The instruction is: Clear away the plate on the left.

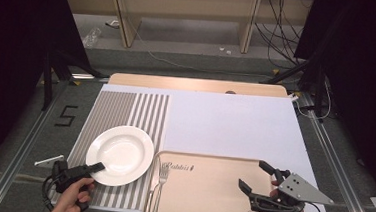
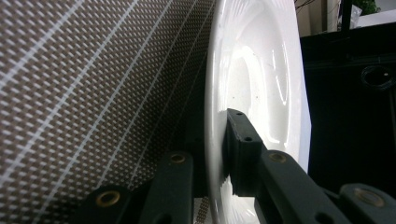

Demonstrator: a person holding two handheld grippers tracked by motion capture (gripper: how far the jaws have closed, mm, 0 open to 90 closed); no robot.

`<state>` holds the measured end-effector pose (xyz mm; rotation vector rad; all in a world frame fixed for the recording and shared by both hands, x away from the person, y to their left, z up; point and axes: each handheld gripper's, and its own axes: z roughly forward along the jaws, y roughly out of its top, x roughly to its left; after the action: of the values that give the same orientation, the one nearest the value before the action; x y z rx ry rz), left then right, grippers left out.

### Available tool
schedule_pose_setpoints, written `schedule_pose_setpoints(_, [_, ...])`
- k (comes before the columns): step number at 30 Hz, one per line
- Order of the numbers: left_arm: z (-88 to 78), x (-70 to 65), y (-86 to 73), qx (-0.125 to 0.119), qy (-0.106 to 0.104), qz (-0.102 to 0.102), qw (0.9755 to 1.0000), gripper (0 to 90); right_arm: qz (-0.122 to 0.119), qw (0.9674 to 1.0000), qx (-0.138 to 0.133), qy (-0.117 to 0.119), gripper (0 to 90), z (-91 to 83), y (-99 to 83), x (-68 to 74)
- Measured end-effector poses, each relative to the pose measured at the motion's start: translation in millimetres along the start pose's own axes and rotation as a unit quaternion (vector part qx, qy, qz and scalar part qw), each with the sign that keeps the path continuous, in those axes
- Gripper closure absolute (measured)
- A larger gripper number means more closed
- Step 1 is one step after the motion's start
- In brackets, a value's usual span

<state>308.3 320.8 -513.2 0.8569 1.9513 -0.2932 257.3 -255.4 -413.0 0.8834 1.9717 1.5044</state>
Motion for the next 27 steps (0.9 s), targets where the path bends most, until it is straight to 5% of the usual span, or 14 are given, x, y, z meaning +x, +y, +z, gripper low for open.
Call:
schedule_pose_setpoints(12, [-3.0, -2.2, 1.1, -0.009, -0.003, 0.007, 0.9999, 80.8, 0.0, 1.0, 0.0, 0.0, 18.1, 0.2, 0.0, -0.3])
schedule_pose_setpoints(17, [-5.3, -1.1, 3.1, -0.011, -0.015, -0.003, 0.9998, 80.2, 0.001, 1.0, -0.001, 0.0, 18.1, 0.0, 0.0, -0.5])
schedule_pose_setpoints(27, [-6.9, -9.7, 0.9, -0.008, -0.044, 0.007, 0.999, 80.1, 0.002, 1.0, -0.002, 0.0, 18.1, 0.1, -0.1, -0.7])
